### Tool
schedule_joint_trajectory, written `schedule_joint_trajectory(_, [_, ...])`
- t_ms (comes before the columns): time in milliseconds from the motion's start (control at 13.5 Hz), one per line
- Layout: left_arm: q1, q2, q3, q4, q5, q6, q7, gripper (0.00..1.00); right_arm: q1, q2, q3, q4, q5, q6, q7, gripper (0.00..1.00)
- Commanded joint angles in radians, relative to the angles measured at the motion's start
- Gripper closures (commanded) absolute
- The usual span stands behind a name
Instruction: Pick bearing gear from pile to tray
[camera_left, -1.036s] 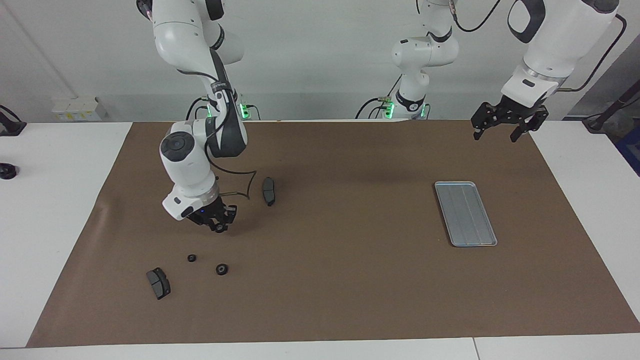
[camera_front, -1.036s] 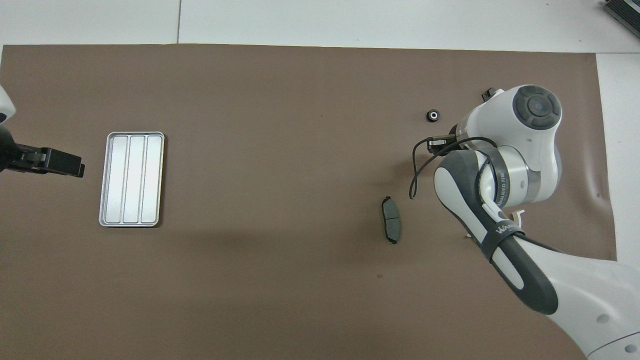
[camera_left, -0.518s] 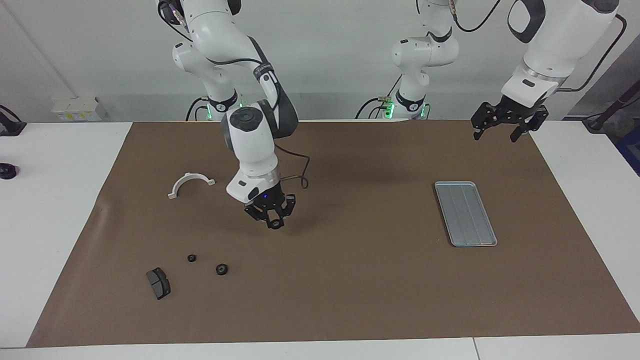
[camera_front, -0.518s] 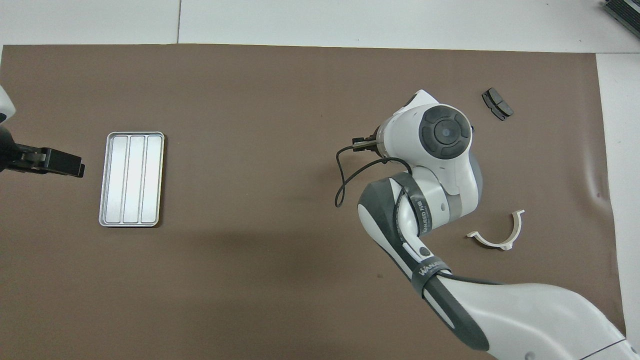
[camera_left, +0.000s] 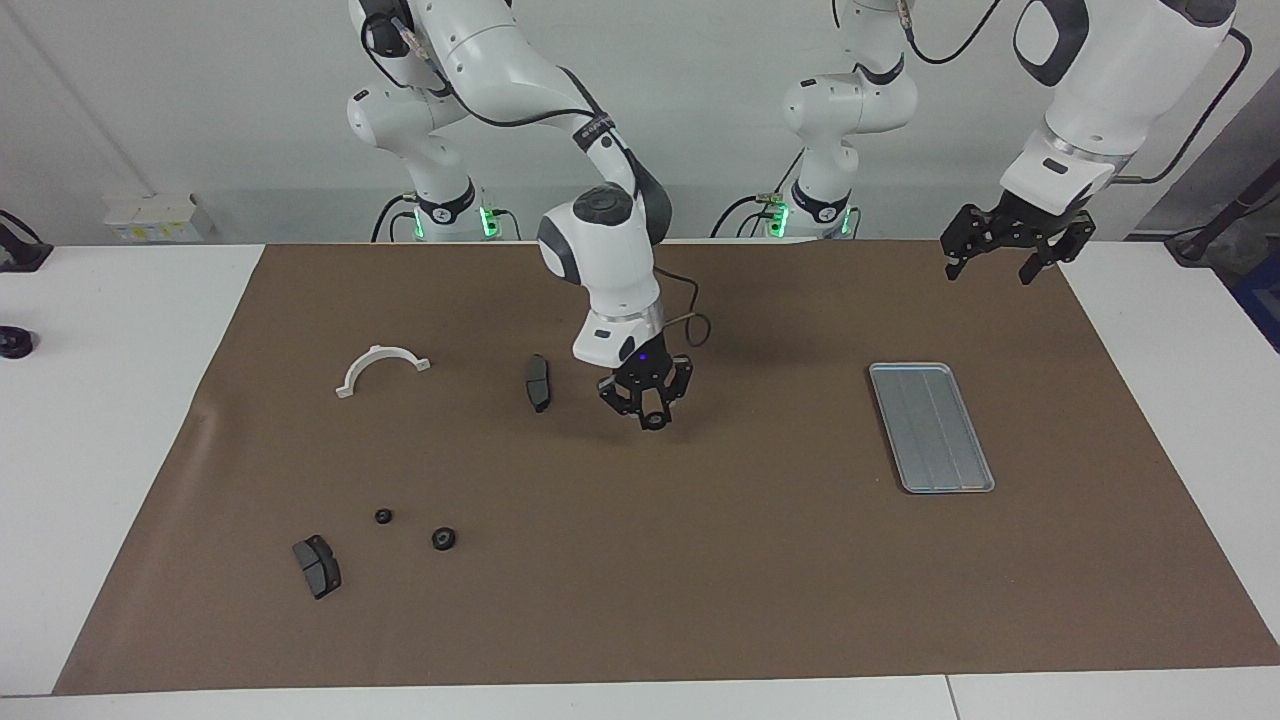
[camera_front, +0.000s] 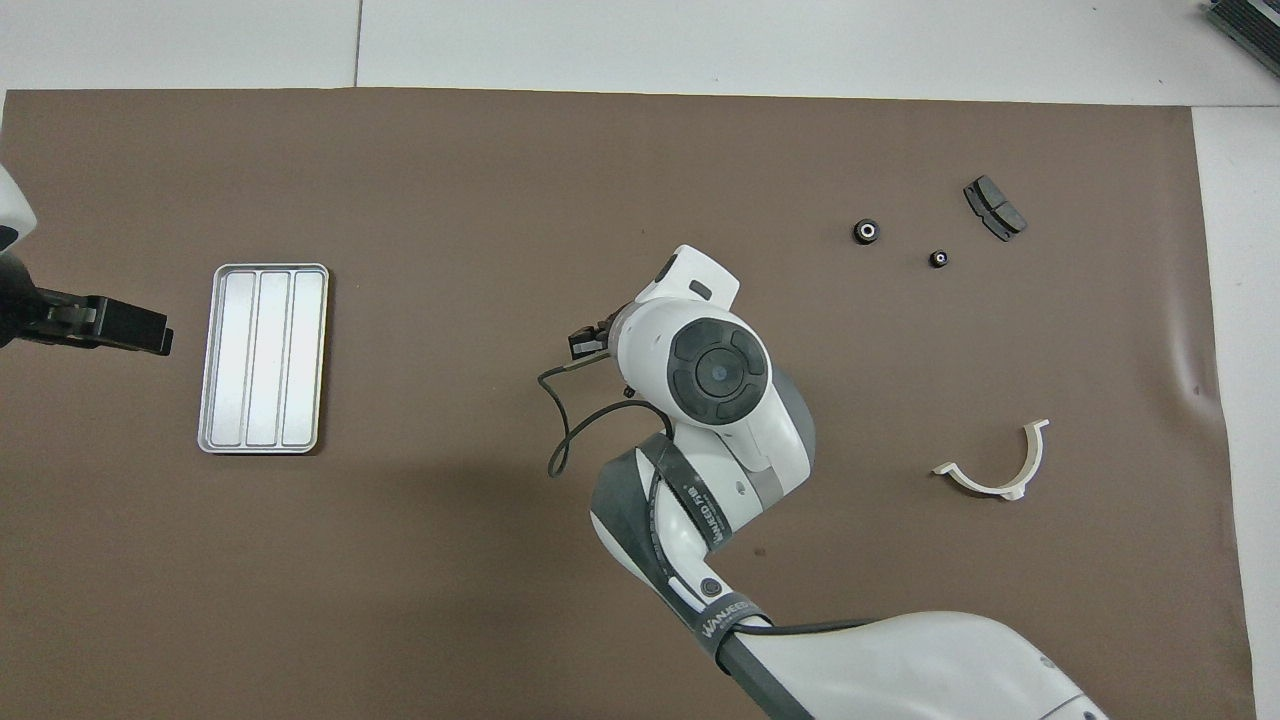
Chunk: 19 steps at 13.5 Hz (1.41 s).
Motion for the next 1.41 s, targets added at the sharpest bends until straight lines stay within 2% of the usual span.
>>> schedule_joint_trajectory(0, [-0.013, -0.038, -0.004, -0.080, -0.009, 0.071, -0.002, 0.00, 0.015, 0.104, 0.016, 0.121, -0.007, 0.043, 0.008, 1.00])
schedule_joint_trajectory(148, [-0.036, -0.054, -0.007, -0.163, -0.009, 0.209, -0.073, 0.00, 0.035, 0.146, 0.016, 0.212, -0.026, 0.027, 0.007, 1.00])
schedule_joint_trajectory(296, [-0.077, -0.039, -0.008, -0.201, -0.009, 0.309, -0.173, 0.00, 0.041, 0.153, 0.018, 0.238, -0.041, 0.002, 0.007, 1.00])
schedule_joint_trajectory(518, [-0.123, 0.043, -0.007, -0.202, -0.009, 0.389, -0.258, 0.00, 0.126, 0.185, 0.018, 0.255, -0.034, -0.006, 0.025, 1.00])
schedule_joint_trajectory(666, [-0.128, 0.090, -0.007, -0.197, -0.009, 0.461, -0.304, 0.00, 0.150, 0.235, 0.018, 0.321, -0.041, -0.012, 0.042, 1.00])
schedule_joint_trajectory(1184, [-0.126, 0.118, -0.007, -0.194, -0.009, 0.483, -0.306, 0.00, 0.169, 0.235, 0.022, 0.321, -0.020, -0.013, 0.045, 1.00])
schedule_joint_trajectory(1258, [-0.126, 0.118, -0.007, -0.195, -0.009, 0.483, -0.306, 0.00, 0.166, 0.233, 0.022, 0.320, -0.011, -0.032, 0.047, 0.89])
schedule_joint_trajectory(1332, [-0.126, 0.118, -0.007, -0.195, -0.009, 0.481, -0.306, 0.00, 0.163, 0.232, 0.022, 0.321, -0.005, -0.047, 0.047, 0.83])
